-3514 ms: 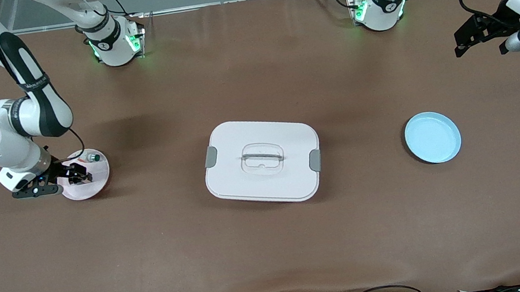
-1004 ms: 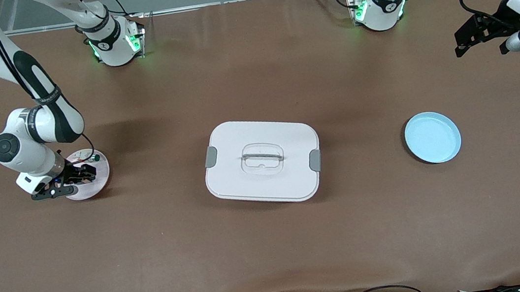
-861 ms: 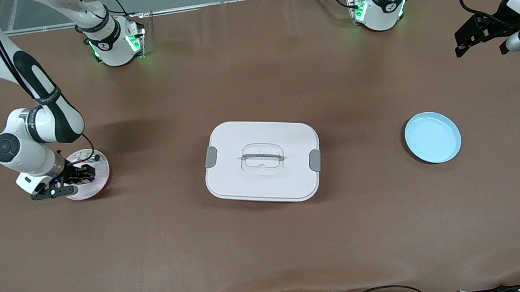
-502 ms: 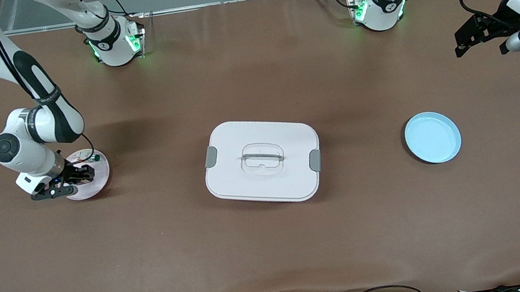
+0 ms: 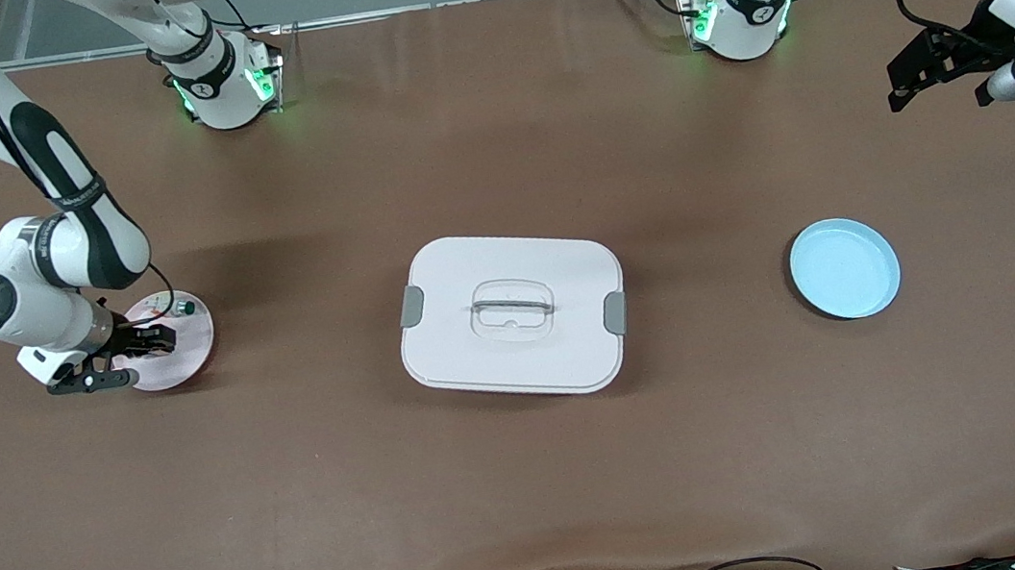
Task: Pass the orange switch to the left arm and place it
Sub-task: 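Close the right gripper on the orange switch and lift it, then carry the switch over the white box while the left gripper approaches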
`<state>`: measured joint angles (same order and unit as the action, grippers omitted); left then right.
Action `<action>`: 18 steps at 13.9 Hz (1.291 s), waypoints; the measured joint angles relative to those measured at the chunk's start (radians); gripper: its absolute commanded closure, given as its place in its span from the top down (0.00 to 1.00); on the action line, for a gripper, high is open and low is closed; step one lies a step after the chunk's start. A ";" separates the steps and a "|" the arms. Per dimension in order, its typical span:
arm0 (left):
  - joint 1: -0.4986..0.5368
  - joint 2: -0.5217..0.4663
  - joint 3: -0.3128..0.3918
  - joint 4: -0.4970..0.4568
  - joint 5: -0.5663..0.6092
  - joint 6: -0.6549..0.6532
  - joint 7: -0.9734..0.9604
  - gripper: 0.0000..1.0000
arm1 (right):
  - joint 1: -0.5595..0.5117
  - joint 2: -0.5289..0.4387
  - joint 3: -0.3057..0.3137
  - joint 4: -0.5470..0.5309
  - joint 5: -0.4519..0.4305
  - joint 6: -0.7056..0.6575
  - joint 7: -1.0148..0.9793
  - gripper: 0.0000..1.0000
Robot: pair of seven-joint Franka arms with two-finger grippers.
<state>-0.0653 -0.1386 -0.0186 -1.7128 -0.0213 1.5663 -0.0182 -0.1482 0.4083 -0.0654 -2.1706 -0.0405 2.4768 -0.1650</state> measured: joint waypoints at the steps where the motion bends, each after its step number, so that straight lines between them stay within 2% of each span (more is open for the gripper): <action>1: 0.000 0.000 0.000 0.000 0.000 0.000 0.000 1.00 | 0.000 -0.002 0.000 0.030 0.033 -0.057 0.000 0.00; 5: 0.000 0.002 0.000 0.000 0.000 0.000 0.000 1.00 | 0.000 -0.011 0.001 0.147 0.186 -0.266 0.011 0.00; 9: 0.000 0.004 0.000 0.000 0.000 0.000 0.000 1.00 | 0.023 -0.035 0.010 0.242 0.202 -0.434 0.197 0.00; 12: 0.000 0.004 0.000 0.000 0.000 0.000 0.000 1.00 | 0.091 -0.061 0.017 0.312 0.224 -0.554 0.390 0.00; 18: 0.000 0.004 0.000 0.003 0.000 0.000 0.000 1.00 | 0.278 -0.084 0.023 0.460 0.359 -0.682 0.801 0.00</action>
<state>-0.0651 -0.1349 -0.0185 -1.7098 -0.0213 1.5664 -0.0182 0.1301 0.3240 -0.0429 -1.7106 0.3188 1.7945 0.6359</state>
